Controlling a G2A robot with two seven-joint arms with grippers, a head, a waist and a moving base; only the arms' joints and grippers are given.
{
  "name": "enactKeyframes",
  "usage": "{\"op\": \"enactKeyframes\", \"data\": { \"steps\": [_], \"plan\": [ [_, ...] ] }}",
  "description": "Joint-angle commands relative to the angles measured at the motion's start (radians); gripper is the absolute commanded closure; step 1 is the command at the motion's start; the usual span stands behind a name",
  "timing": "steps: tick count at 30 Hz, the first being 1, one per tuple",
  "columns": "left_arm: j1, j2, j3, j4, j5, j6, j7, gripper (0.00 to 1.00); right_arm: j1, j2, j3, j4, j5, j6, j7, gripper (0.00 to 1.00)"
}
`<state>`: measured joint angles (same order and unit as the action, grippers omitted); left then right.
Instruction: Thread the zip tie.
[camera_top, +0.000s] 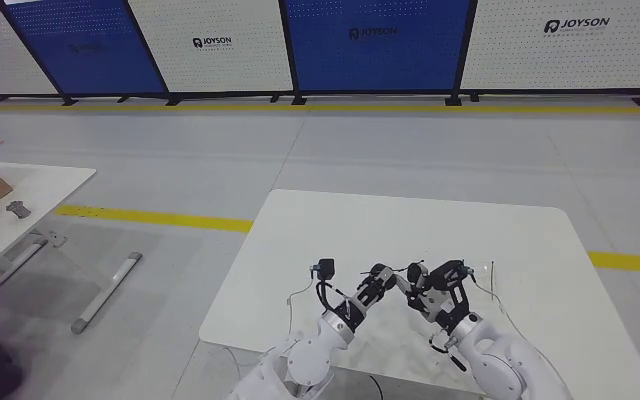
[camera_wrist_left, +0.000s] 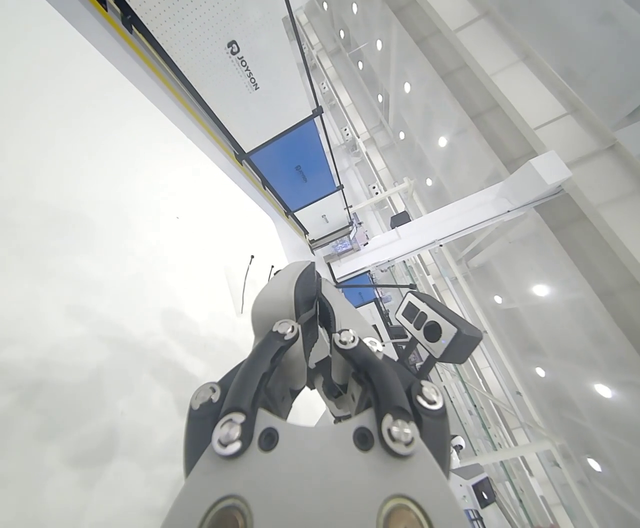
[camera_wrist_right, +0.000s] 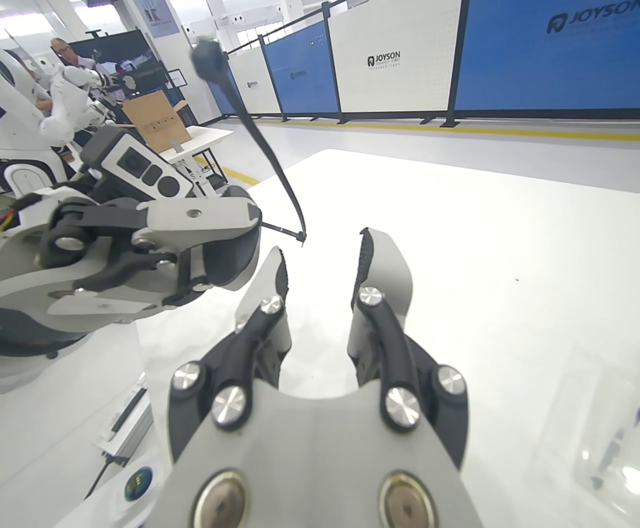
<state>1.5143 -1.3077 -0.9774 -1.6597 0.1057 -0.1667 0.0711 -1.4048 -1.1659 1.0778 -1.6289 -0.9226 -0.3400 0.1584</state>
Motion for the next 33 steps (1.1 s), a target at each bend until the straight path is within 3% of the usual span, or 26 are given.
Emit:
{"op": "enactKeyframes", "data": {
  "steps": [1,11,15,18,33],
  "plan": [
    [0.001,0.000,0.001,0.001,0.002,0.001,-0.001,1.00,0.001,0.002,-0.002,0.000,0.004,0.000,-0.006,0.71],
    [-0.001,-0.002,0.009,0.007,0.009,0.003,0.000,1.00,0.004,0.013,-0.012,0.000,0.009,0.000,-0.021,0.77],
    [-0.001,-0.002,0.010,0.008,0.012,0.004,0.000,1.00,0.005,0.017,-0.017,-0.001,0.002,0.000,-0.026,0.86],
    [-0.002,-0.003,0.013,0.010,0.015,0.005,0.002,1.00,0.005,0.020,-0.021,-0.001,-0.001,0.000,-0.030,1.00],
    [-0.001,-0.004,0.015,0.009,0.019,-0.002,0.010,1.00,0.019,0.028,-0.043,0.015,-0.001,0.000,-0.019,1.00]
  ]
}}
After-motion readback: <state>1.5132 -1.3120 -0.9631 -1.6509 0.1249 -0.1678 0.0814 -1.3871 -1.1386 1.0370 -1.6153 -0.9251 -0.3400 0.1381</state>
